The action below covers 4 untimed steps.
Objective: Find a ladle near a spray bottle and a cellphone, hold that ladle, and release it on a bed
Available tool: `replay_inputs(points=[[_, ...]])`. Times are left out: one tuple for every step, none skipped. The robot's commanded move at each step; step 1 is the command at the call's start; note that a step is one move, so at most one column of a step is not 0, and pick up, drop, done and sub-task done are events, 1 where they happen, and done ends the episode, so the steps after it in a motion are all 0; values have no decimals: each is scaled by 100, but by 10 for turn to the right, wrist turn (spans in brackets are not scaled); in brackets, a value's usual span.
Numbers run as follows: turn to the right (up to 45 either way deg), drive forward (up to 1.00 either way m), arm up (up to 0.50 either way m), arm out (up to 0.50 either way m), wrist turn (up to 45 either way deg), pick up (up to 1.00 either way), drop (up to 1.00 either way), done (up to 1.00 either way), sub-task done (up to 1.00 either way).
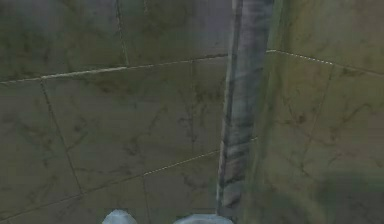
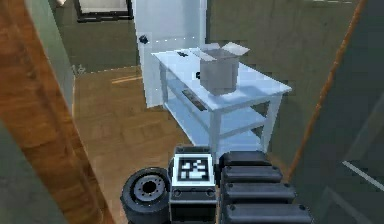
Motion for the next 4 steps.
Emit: replay_inputs(points=[[450, 0, 0, 0, 0, 0, 0, 0, 0], [450, 0, 0, 0, 0, 0, 0, 0, 0], [360, 0, 0, 0, 0, 0, 0, 0, 0], [0, 30, 0, 0, 0, 0, 0, 0, 0]])
